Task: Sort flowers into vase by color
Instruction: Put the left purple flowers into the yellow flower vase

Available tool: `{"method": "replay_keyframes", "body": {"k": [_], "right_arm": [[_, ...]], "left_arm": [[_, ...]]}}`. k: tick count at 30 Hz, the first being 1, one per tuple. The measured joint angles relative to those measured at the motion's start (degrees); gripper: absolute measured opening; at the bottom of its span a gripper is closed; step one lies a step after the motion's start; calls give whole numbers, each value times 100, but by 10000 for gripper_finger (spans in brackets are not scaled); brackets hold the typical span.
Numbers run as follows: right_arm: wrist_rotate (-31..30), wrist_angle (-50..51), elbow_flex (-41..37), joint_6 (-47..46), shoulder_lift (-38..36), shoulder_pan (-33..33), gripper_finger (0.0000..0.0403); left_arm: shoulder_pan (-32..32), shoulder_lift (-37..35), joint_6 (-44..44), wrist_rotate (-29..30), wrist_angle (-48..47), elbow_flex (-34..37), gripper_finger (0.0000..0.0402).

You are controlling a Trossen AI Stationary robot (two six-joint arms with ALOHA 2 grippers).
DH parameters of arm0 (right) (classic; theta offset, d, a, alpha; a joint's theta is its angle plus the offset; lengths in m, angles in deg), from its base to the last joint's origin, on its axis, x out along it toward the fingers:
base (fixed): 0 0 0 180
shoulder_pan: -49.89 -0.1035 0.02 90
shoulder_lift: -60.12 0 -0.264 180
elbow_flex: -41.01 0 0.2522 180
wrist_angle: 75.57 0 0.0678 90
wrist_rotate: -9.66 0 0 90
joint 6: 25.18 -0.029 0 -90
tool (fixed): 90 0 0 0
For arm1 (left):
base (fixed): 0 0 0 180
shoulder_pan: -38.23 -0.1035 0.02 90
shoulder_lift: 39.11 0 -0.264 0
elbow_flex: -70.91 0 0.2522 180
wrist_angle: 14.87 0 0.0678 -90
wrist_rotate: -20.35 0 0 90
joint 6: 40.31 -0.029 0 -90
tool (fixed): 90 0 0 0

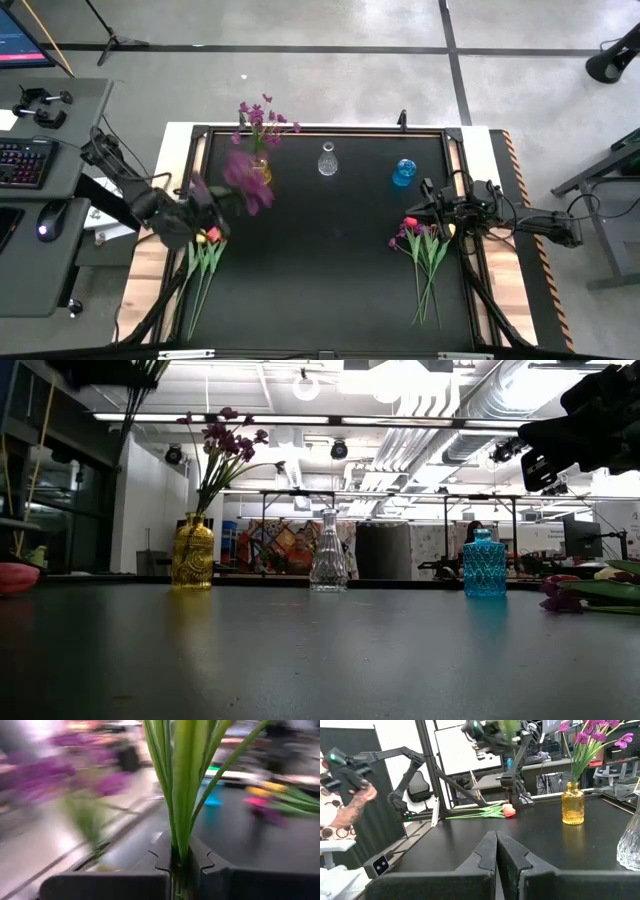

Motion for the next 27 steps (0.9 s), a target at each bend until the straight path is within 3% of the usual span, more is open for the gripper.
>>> {"method": "replay_keyframes", "body": {"k": [3, 5, 10, 14, 21, 27], "right_arm": [[0, 0, 0, 0, 0, 1, 0], [0, 0, 0, 1, 0, 1, 0], [0, -1, 0, 1, 2, 0, 0], [0, 0, 0, 0, 2, 0, 0], [-1, -2, 0, 0, 2, 1, 0], [-1, -1, 0, 0, 0, 0, 0]], "left_arm": [[-299, 22, -2544, -934, 1764, -1, 0], [-800, -82, -3459, -1212, 2357, -1, 0], [-2516, -437, -4032, -3650, 2792, 14, 0], [-3714, -647, -4456, -5049, 3916, 578, 0], [-5171, -1350, -4480, -5886, 5342, 1803, 0], [-5750, -2124, -4453, -5897, 5599, 2336, 0]]}}
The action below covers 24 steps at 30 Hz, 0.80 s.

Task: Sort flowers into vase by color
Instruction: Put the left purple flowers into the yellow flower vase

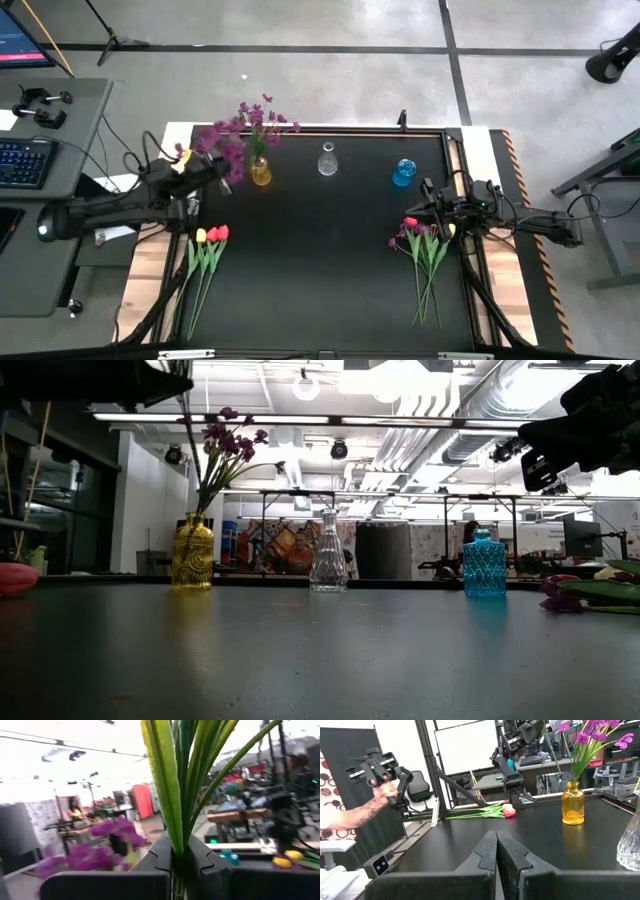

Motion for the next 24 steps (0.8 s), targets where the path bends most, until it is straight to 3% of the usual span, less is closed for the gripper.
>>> {"method": "replay_keyframes", "body": {"k": [6, 18, 24], "right_arm": [[1, 0, 0, 1, 0, 0, 0], [1, 1, 0, 1, 0, 0, 0], [1, -1, 0, -1, 0, 0, 0]], "left_arm": [[-408, -171, 6, 179, -57, 201, 0], [-929, 282, 157, 81, -47, 201, 0], [-1086, 606, 173, -162, 513, 201, 0]]}}
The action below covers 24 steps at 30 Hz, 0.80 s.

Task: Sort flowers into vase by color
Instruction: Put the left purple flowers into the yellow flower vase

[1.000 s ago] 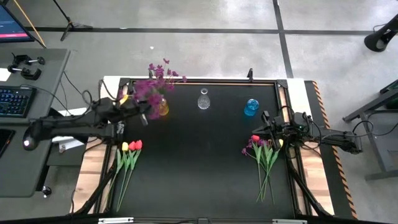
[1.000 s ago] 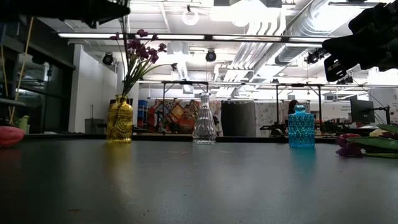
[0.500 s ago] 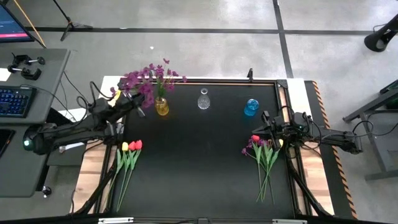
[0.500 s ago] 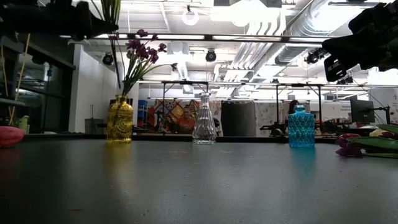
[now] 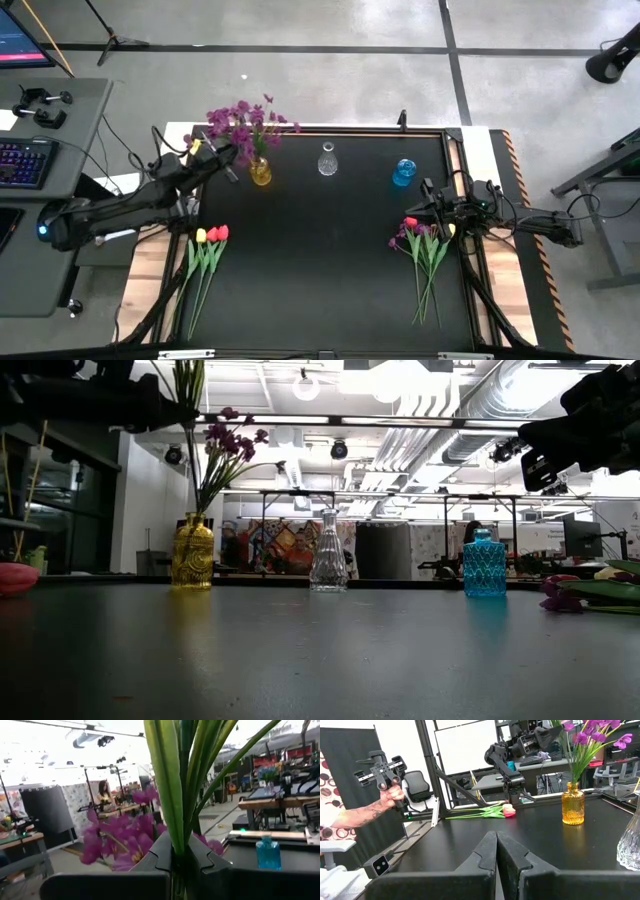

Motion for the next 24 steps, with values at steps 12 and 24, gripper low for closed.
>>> {"method": "replay_keyframes", "body": {"k": [12, 24], "right_arm": [[0, 1, 0, 2, 0, 0, 0], [0, 0, 0, 2, 0, 1, 0]], "left_arm": [[-83, 410, 203, -5, -70, 0, 0], [-83, 412, 595, 441, -714, 0, 13]]}}
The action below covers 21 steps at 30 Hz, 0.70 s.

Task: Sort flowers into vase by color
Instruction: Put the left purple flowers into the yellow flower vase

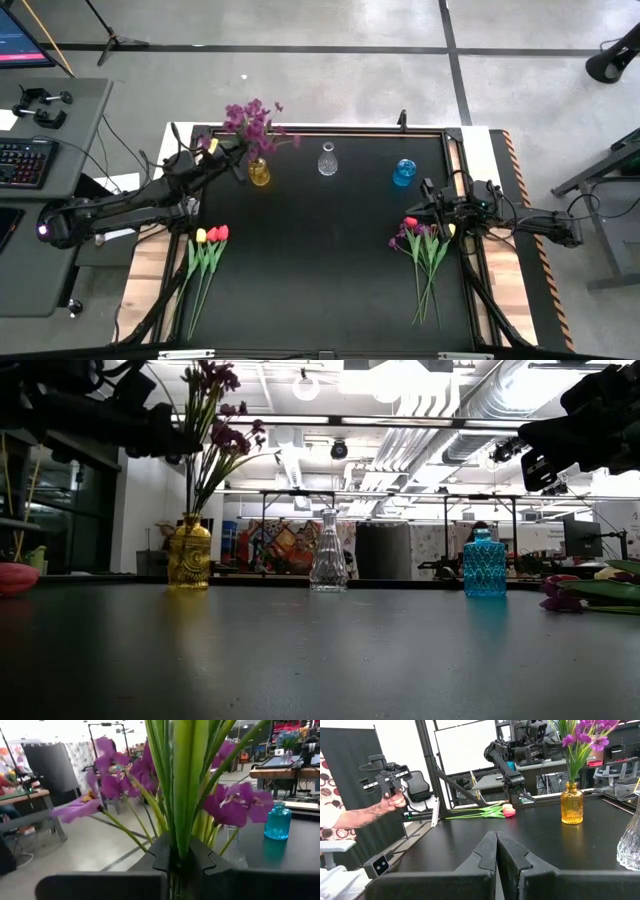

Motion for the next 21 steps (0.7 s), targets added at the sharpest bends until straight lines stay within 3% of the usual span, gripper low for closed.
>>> {"method": "replay_keyframes", "body": {"k": [10, 21], "right_arm": [[0, 0, 0, 0, 0, 1, 0], [0, 0, 0, -1, 0, 1, 0]], "left_arm": [[0, 0, 150, 5, -188, 0, 53], [35, -56, 434, 4, -475, -15, 159]]}}
